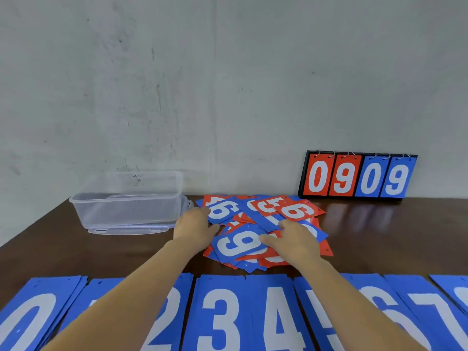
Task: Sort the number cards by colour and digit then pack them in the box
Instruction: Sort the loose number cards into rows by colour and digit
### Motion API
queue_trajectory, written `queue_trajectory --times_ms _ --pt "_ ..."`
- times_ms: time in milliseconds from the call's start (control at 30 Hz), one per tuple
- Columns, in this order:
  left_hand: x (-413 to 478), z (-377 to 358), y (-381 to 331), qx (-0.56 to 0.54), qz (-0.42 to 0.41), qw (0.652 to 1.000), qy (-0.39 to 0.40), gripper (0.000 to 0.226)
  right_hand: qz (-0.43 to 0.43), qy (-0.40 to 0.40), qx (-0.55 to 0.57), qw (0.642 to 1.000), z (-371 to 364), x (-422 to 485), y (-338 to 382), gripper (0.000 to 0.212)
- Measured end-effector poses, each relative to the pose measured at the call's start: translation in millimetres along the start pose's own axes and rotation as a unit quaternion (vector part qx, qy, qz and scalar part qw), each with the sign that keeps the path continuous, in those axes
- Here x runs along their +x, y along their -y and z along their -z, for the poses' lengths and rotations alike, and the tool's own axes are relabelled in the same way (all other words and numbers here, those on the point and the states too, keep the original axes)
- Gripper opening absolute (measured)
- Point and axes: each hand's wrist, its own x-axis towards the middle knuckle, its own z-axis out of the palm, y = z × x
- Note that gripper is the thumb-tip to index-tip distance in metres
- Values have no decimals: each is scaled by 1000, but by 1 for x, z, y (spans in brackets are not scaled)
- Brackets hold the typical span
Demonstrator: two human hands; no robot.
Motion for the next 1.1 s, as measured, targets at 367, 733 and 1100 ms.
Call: queue_trajectory --times_ms 367,733,1100 --pt "66 -34 3 39 7 995 92 75 -35 45 -85 995 -22 14 25 107" --pt "78 -37 7 70 2 993 95 72 -67 59 -25 996 -19 17 24 94" --pt "73 -40 8 110 -27 992 57 52 1 32 171 985 -18 6 22 79"
